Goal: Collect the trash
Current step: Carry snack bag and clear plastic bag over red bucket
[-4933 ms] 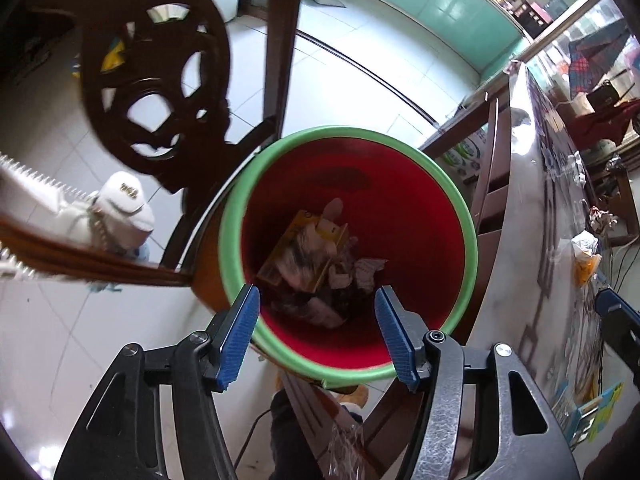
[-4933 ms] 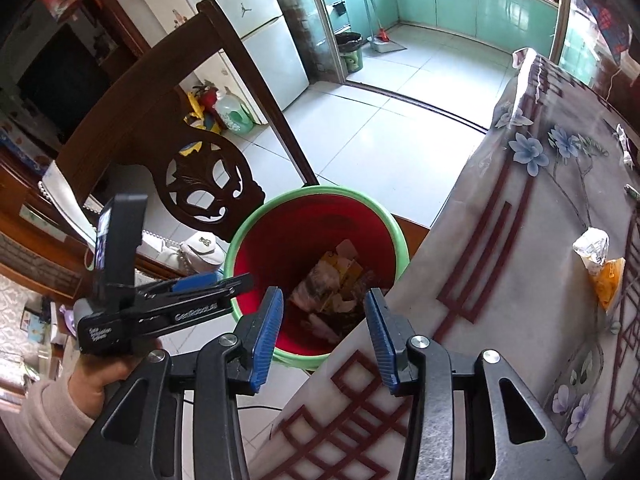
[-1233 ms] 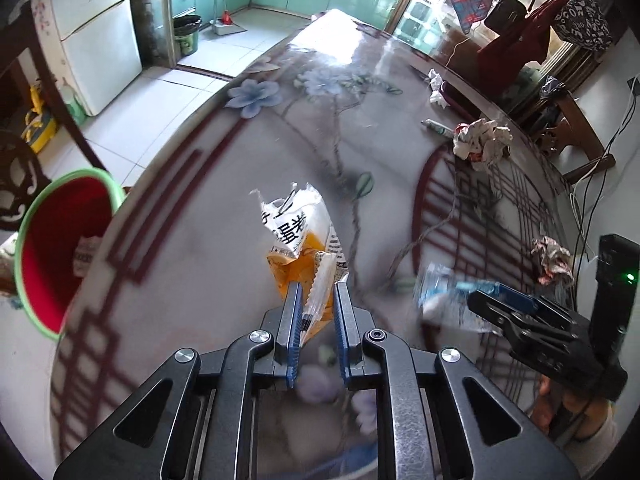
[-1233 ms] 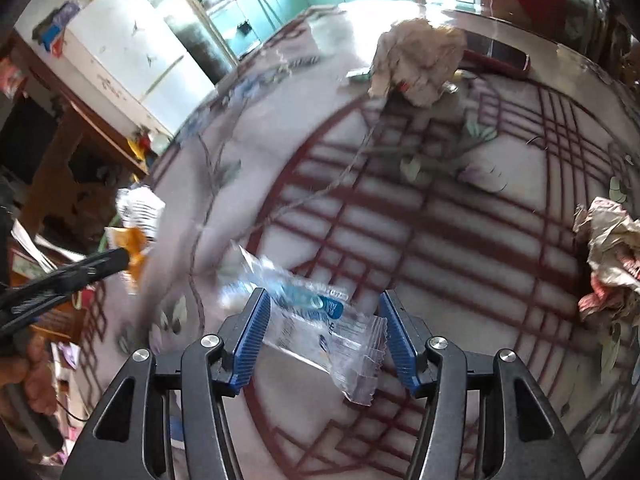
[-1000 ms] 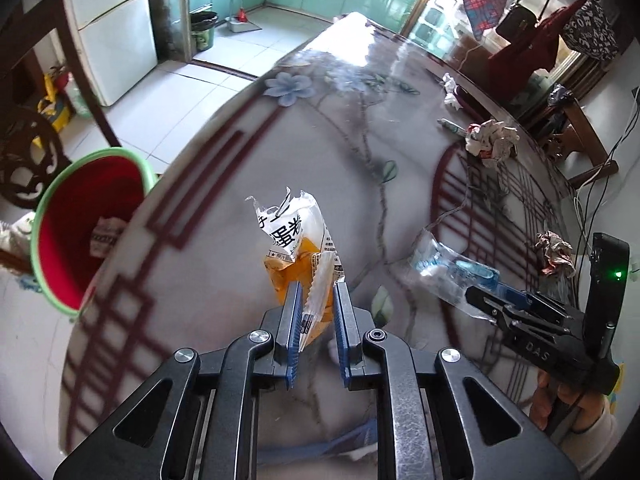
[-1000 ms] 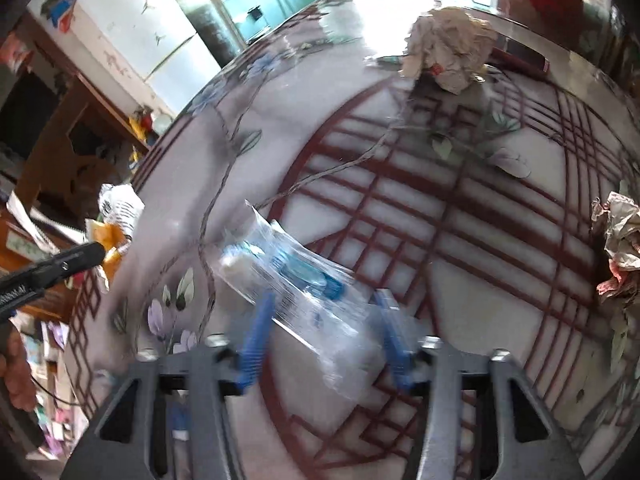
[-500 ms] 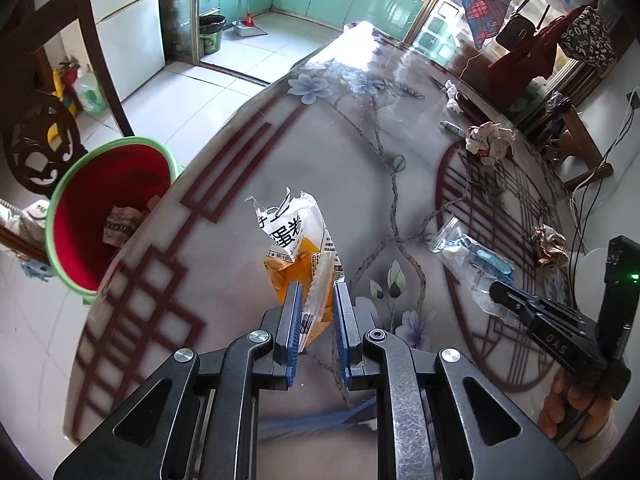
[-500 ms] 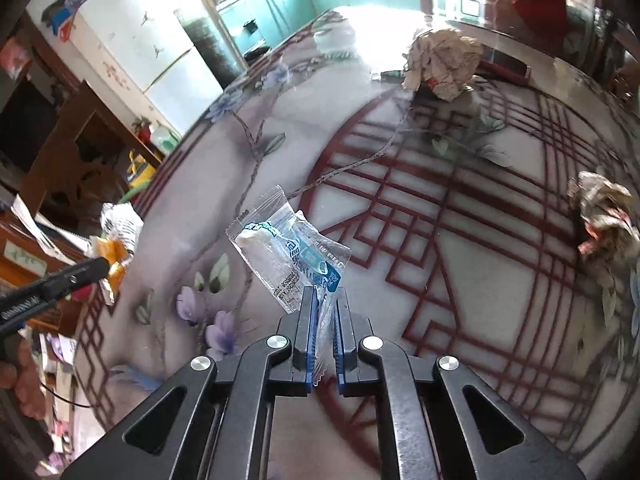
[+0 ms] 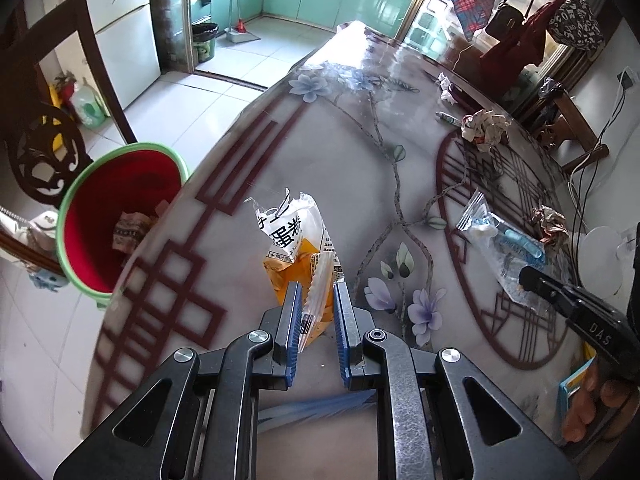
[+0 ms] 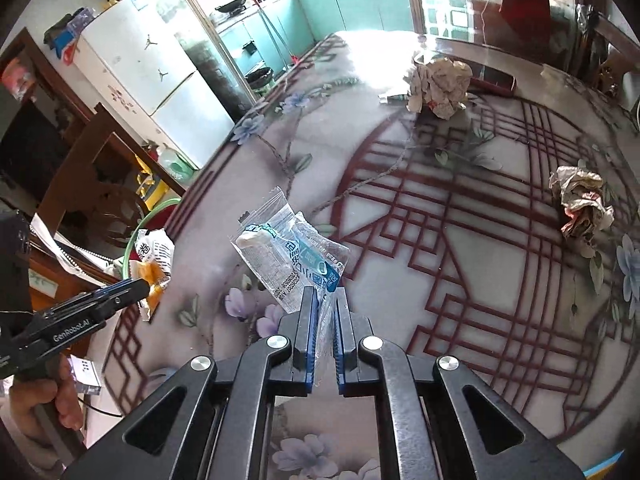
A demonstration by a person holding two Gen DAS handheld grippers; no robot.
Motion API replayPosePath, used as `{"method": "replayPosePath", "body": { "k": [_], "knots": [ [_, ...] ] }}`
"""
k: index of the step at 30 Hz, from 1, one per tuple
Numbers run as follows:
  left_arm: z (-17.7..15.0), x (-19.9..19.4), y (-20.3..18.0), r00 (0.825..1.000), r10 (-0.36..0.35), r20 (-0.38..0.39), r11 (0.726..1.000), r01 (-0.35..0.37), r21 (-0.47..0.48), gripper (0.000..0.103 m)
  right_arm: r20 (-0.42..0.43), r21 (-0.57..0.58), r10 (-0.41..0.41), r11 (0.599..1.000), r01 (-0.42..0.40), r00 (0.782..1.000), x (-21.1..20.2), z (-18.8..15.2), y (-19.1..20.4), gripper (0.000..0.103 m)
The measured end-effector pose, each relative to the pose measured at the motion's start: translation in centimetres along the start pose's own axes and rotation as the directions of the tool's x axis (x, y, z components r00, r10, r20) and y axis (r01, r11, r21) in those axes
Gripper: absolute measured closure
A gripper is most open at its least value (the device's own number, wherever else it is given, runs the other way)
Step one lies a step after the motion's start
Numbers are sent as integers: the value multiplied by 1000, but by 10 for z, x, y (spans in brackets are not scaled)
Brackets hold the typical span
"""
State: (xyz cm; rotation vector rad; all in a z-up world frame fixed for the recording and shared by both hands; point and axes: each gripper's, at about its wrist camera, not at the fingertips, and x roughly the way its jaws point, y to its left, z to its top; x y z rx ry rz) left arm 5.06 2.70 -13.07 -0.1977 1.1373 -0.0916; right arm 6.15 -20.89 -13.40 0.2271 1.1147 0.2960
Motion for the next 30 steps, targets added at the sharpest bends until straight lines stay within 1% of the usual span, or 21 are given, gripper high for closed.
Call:
{"method": "replayPosePath", "body": {
  "k": [6, 13, 21, 30],
  "knots": [
    [-1, -6, 11, 1000, -1, 14, 1000, 1, 0, 88, 12, -22, 9, 1000, -9, 1000, -6, 4, 21, 97],
    [0, -13, 29, 1000, 4, 28, 1000, -4, 1, 88, 24, -66, 15, 998, -13, 1000, -7, 8, 55, 97],
    [6, -15, 70, 1000, 1, 24, 1000, -1, -24, 88, 22, -93, 9, 996, -7, 1000, 6, 18, 97, 97],
    [18, -6, 117, 1000, 8, -7, 1000, -8, -12, 88, 24, -98, -12, 995, 14, 1000, 22, 29, 143, 97]
  ]
}}
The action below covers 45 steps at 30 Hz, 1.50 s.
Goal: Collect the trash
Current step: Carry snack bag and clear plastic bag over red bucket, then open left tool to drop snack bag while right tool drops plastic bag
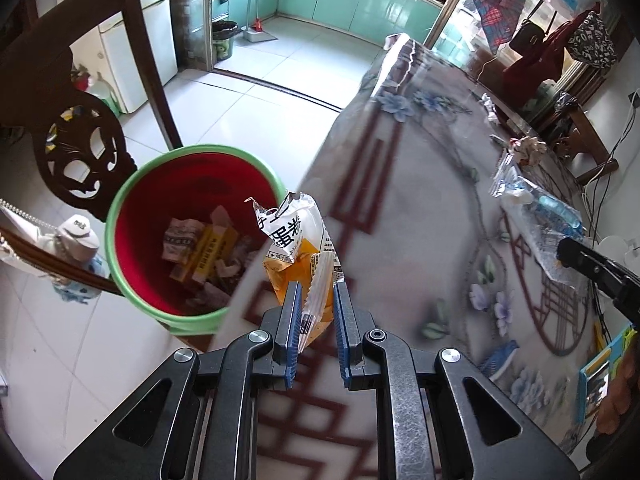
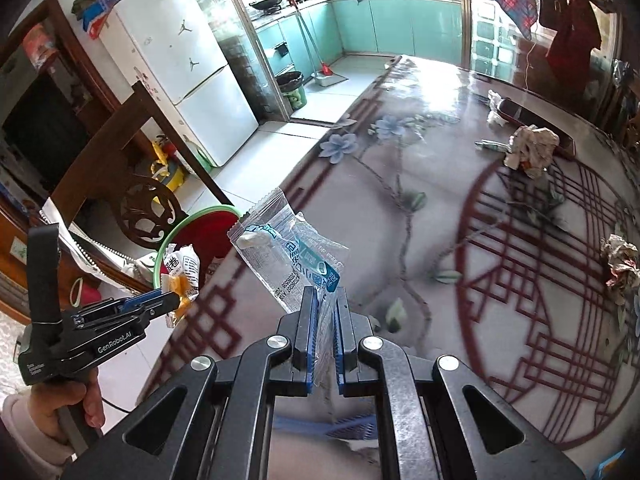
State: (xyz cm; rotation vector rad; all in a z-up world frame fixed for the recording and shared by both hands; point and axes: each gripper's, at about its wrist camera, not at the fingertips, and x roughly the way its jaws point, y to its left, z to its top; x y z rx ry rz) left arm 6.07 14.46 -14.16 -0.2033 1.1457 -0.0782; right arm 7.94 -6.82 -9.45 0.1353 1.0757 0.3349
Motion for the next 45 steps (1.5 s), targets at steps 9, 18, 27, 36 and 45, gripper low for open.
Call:
{"method": "replayPosePath", "body": {
  "k": [9, 18, 27, 36, 45],
  "knots": [
    [20, 19, 53, 1000, 0, -31, 999, -2, -46, 88, -13, -20, 15, 1000, -15, 1000, 21, 17, 46, 97],
    [32, 34, 111, 998, 24, -62, 988, -33, -151, 88, -93, -9, 149, 989, -151, 984, 84, 25, 105, 97],
    [34, 38, 138, 996, 39, -83, 982, -54, -179, 88, -130, -70, 150, 985, -160, 980, 120, 36, 148, 97],
    [32, 29, 153, 997, 52, -51, 974, -62, -219, 63, -83, -26, 161, 986, -164, 983, 121, 40, 150, 70],
    [15, 5, 138, 998, 60, -27, 978, -65, -198, 63, -31, -10, 62, 998, -63, 998, 80, 22, 99, 67]
  ]
}}
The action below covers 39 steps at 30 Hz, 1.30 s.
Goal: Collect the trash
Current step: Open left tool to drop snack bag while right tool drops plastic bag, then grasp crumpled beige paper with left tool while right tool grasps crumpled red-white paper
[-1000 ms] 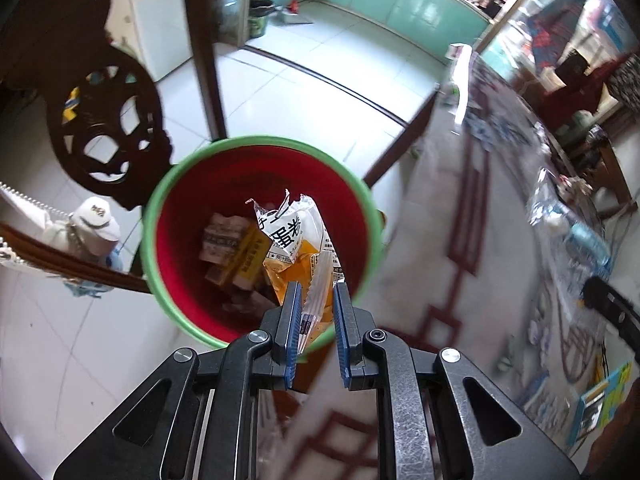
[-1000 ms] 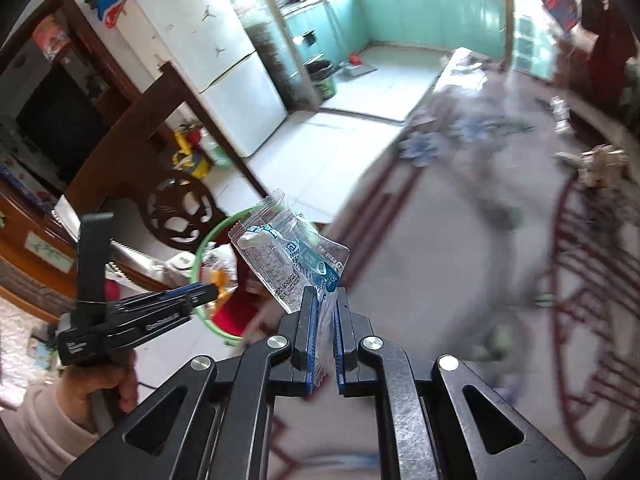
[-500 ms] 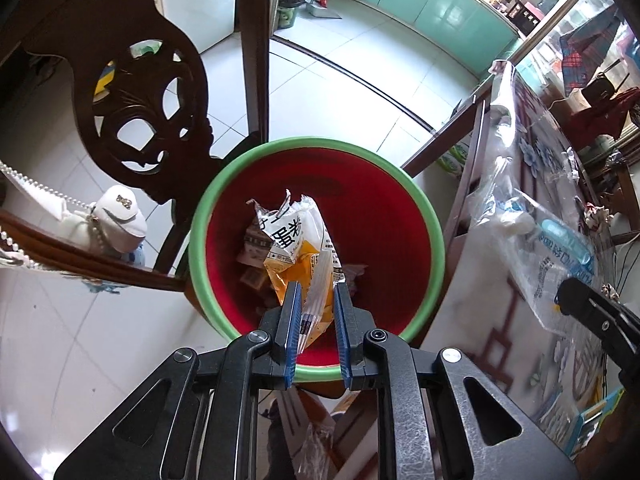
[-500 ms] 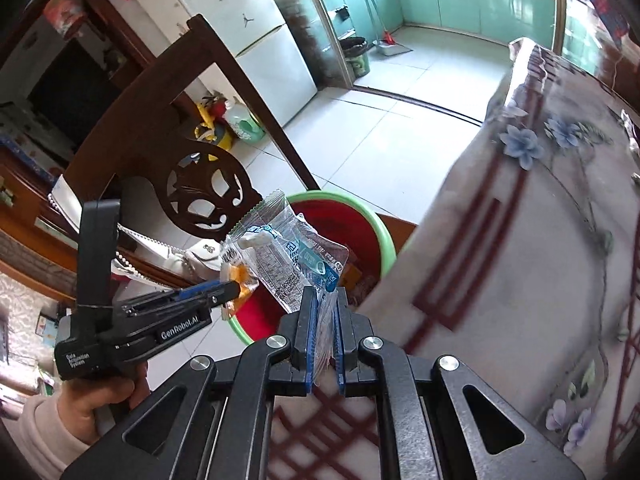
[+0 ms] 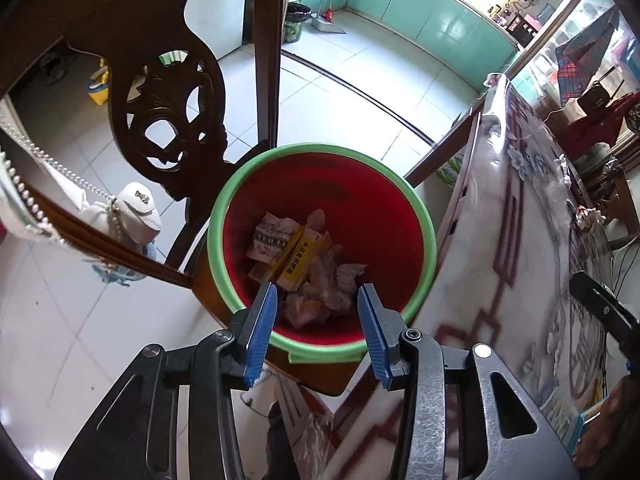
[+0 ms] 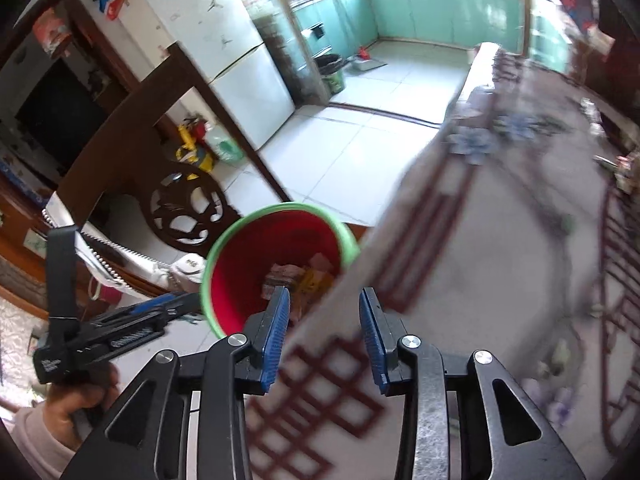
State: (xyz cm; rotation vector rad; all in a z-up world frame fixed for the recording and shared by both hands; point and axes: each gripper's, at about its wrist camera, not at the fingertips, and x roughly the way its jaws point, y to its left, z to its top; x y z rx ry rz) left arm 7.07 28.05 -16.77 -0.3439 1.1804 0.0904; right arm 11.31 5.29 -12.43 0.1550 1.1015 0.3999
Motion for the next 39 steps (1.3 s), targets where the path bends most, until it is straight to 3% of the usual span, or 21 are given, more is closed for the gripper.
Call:
{"method": "replayPosePath", "body": {
  "k": [6, 11, 17, 19, 24, 26, 27, 29, 31, 34, 39],
  "knots": [
    [-25, -28, -22, 999, 31, 41, 999, -32, 28, 61, 71, 91, -182, 980, 175, 981, -61, -22, -99, 55],
    [-48, -54, -68, 995, 37, 92, 996, -44, 75, 58, 82, 194, -362, 920, 341, 929, -114, -38, -210, 52],
    [-60, -72, -165, 988, -76, 134, 983, 52, 178, 56, 76, 236, -524, 836, 495, 848, -150, -34, -320, 45],
    [-61, -76, -203, 981, -132, 144, 968, 97, 230, 55, 51, 239, -542, 822, 517, 839, -148, -31, -349, 40],
    [-50, -79, -302, 953, -264, 146, 908, 194, 372, 50, -36, 244, -527, 820, 519, 849, -126, -26, -406, 40],
    [-42, -75, -340, 943, -299, 146, 878, 212, 429, 39, -67, 254, -496, 831, 495, 866, -115, -26, -423, 42],
    [-38, -70, -361, 938, -316, 143, 859, 219, 462, 37, -62, 268, -478, 837, 476, 876, -112, -29, -425, 50],
    [-29, -58, -395, 934, -329, 140, 832, 216, 511, 36, -56, 310, -436, 847, 431, 898, -109, -32, -433, 91],
    [-18, -39, -430, 930, -346, 122, 803, 226, 551, 36, -33, 350, -401, 853, 386, 916, -111, -35, -438, 100],
    [0, -1, -473, 939, -331, 90, 780, 218, 587, 36, 13, 391, -362, 860, 329, 932, -118, -41, -439, 101],
    [22, 68, -529, 952, -308, 1, 780, 252, 572, 36, 78, 449, -293, 864, 229, 953, -125, -46, -444, 102]
  ]
}}
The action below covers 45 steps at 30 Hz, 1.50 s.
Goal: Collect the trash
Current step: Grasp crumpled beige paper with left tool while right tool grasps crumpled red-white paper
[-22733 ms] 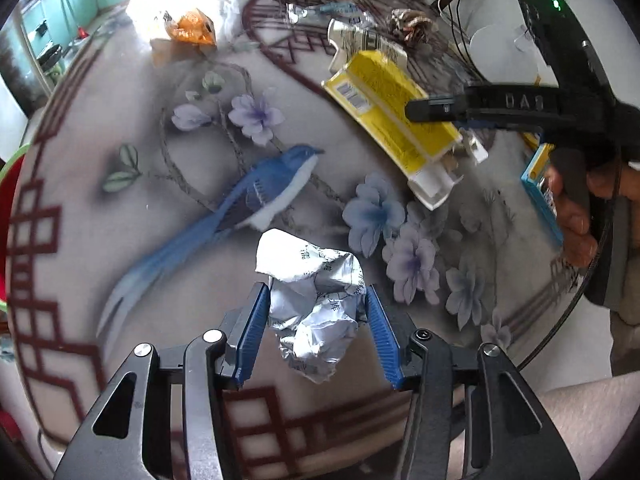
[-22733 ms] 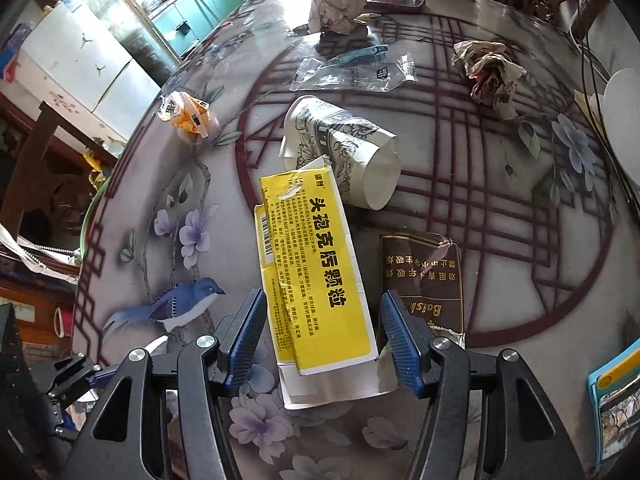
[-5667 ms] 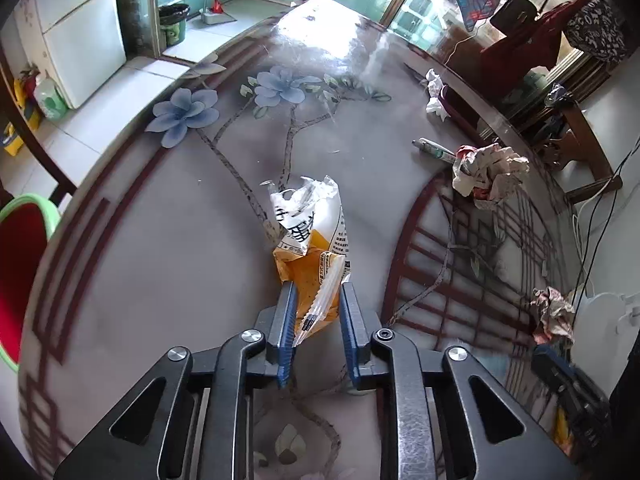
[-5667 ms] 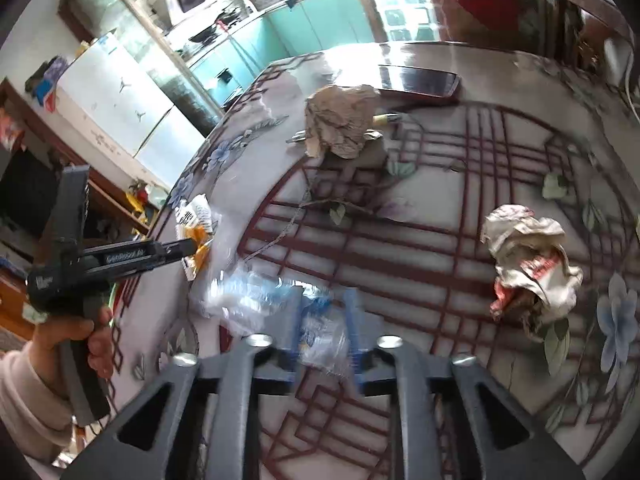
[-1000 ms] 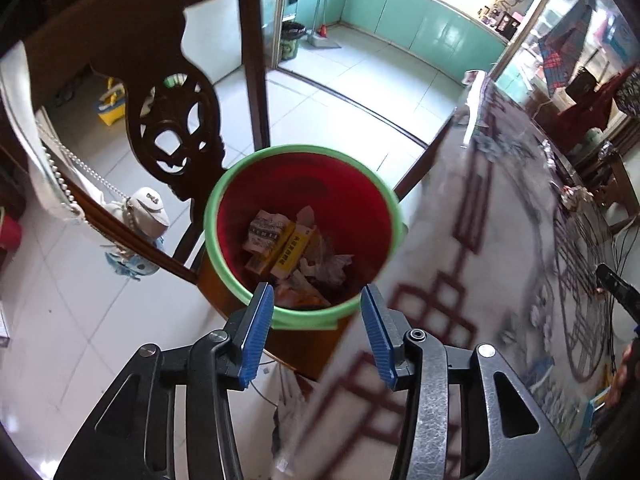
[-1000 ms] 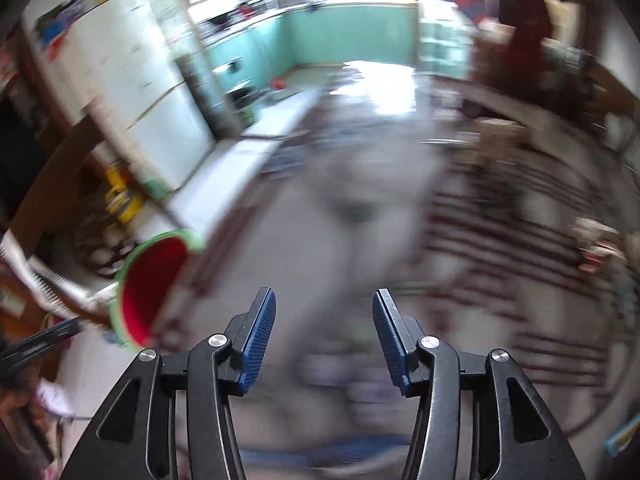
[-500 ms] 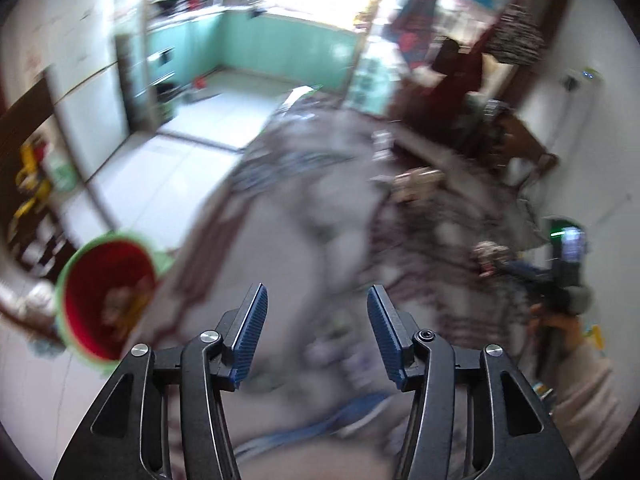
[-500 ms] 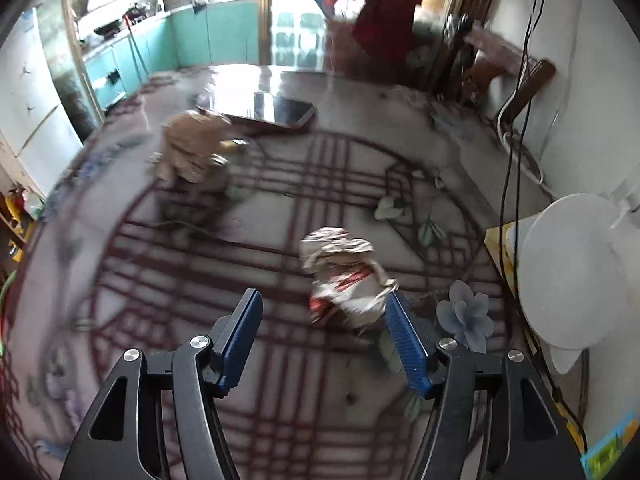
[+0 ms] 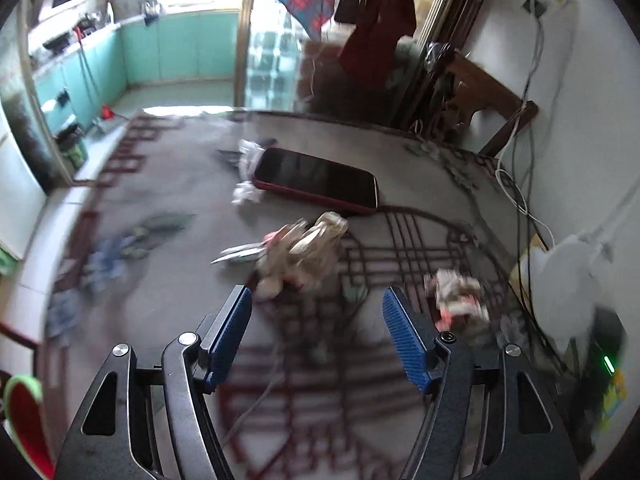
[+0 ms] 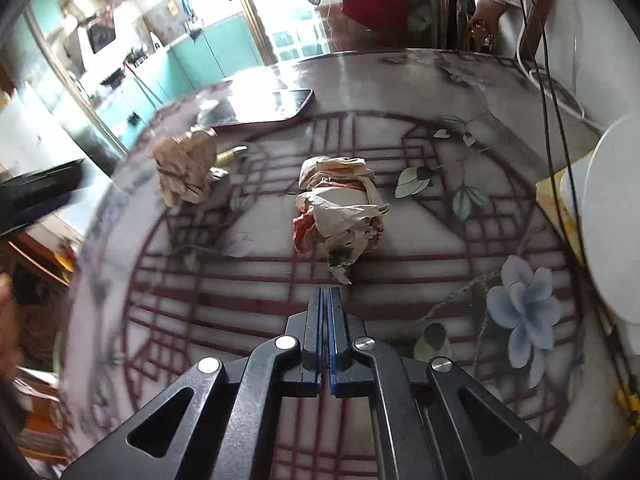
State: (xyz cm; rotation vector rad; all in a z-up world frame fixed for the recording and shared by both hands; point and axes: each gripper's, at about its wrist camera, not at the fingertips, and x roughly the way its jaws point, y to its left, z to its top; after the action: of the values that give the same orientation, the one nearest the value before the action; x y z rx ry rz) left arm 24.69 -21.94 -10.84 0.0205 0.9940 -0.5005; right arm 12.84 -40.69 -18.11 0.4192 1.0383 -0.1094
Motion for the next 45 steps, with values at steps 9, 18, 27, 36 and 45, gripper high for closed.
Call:
{"method": "replayPosePath", "body": {
  "k": [9, 18, 27, 36, 45],
  "knots": [
    [18, 69, -6, 996, 9, -93, 999, -6, 37, 82, 166, 26, -9, 1000, 5, 986, -27, 4, -9, 47],
    [7, 44, 8, 998, 0, -59, 999, 2, 33, 91, 129, -127, -46, 990, 62, 991, 20, 17, 25, 39],
    [-50, -16, 31, 998, 39, -52, 999, -39, -7, 91, 142, -27, 23, 999, -20, 990, 13, 10, 22, 103],
    [-101, -75, 53, 996, 60, -61, 992, -66, -103, 90, 250, 95, 51, 993, -77, 967, -17, 23, 6, 27],
    [-131, -123, 64, 997, 70, -33, 991, -73, -115, 90, 52, 198, -19, 980, 8, 998, 49, 59, 0, 32]
  ]
}}
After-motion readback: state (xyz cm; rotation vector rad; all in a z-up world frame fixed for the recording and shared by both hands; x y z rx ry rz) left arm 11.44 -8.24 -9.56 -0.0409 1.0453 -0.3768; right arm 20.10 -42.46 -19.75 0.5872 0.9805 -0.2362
